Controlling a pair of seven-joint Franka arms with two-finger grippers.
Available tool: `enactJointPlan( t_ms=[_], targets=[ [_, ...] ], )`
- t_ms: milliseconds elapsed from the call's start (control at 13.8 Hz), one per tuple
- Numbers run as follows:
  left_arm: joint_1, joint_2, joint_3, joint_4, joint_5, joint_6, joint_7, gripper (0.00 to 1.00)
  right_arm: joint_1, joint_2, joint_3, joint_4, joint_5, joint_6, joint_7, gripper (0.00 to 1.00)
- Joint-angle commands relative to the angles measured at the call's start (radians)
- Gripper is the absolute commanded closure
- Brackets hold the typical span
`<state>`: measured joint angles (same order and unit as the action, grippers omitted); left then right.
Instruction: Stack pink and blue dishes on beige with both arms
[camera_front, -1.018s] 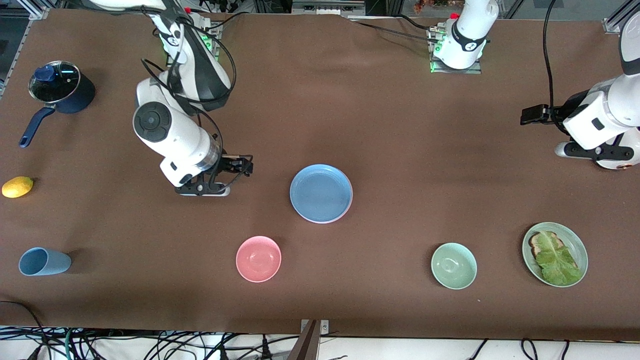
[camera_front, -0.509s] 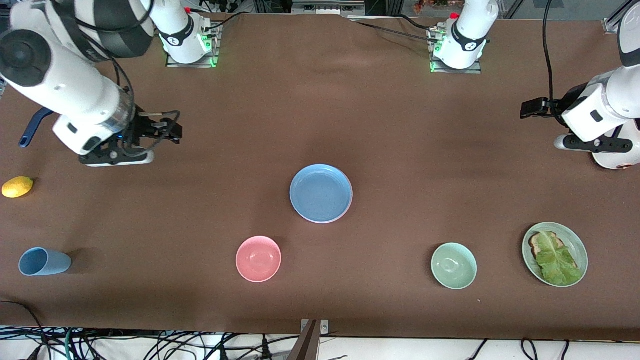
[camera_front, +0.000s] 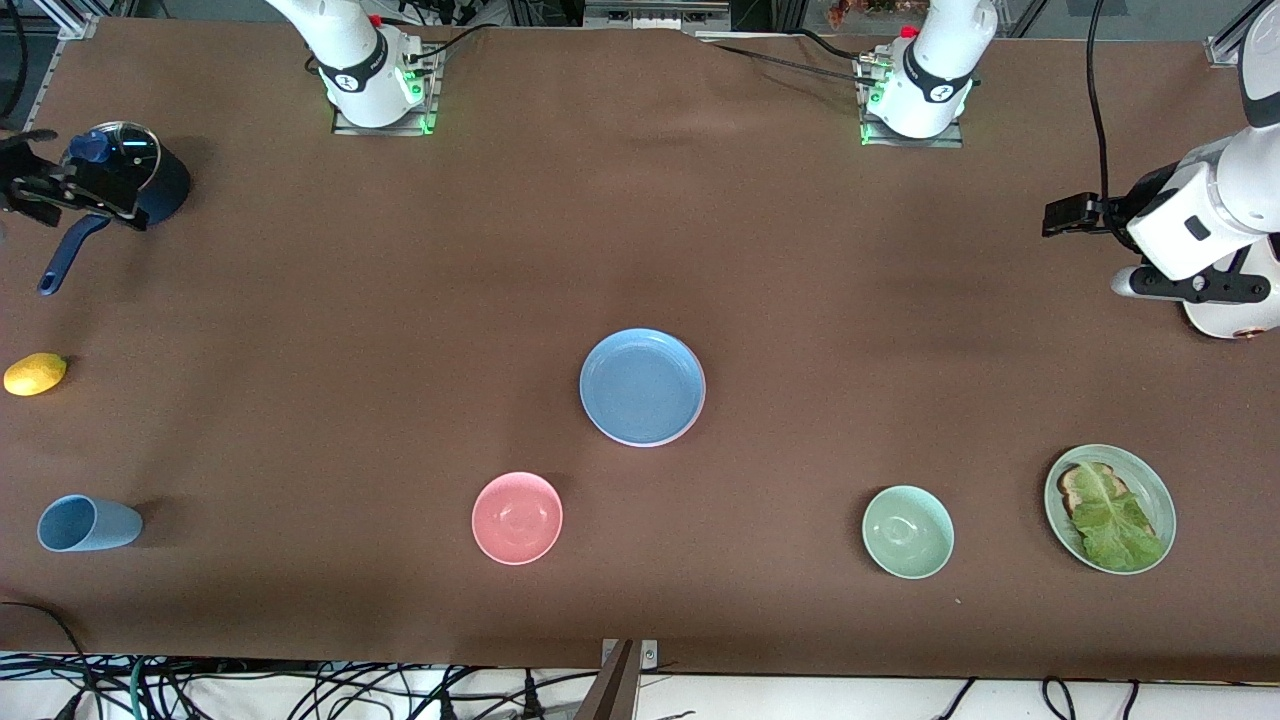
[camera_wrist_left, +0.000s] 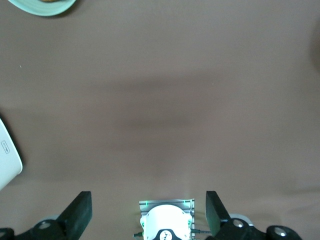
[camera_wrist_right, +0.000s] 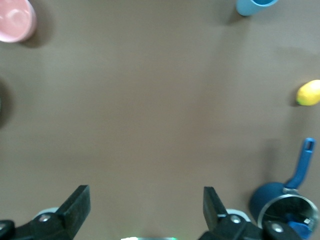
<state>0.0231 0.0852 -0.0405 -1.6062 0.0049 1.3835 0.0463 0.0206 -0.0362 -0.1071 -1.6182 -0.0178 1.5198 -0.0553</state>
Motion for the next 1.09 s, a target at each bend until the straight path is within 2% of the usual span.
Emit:
enactJointPlan(
  t_ms=[0, 218, 436, 727, 1018],
  targets=[
    [-0.009, -0.019, -0.004, -0.017, 0.023, 0.102, 0.014, 0.0, -0.017, -0.013, 0.009, -0.038, -0.028, 0.031, -0.034, 0.0],
    [-0.014, -0.016, -0.004, -0.017, 0.02, 0.135, 0.014, 0.0, -0.033, -0.013, 0.017, -0.051, -0.028, 0.06, -0.034, 0.0],
    [-0.014, -0.015, -0.004, -0.017, -0.011, 0.138, 0.009, 0.0, -0.062, -0.025, 0.067, -0.051, -0.028, 0.063, -0.032, 0.0],
    [-0.012, -0.015, -0.004, -0.015, -0.032, 0.138, 0.003, 0.0, -0.059, -0.031, 0.06, -0.065, -0.013, 0.077, -0.017, 0.0],
    [-0.012, -0.015, -0.004, -0.015, -0.032, 0.137, 0.001, 0.0, -0.054, -0.056, 0.021, -0.117, 0.01, 0.138, -0.015, 0.0]
  ],
)
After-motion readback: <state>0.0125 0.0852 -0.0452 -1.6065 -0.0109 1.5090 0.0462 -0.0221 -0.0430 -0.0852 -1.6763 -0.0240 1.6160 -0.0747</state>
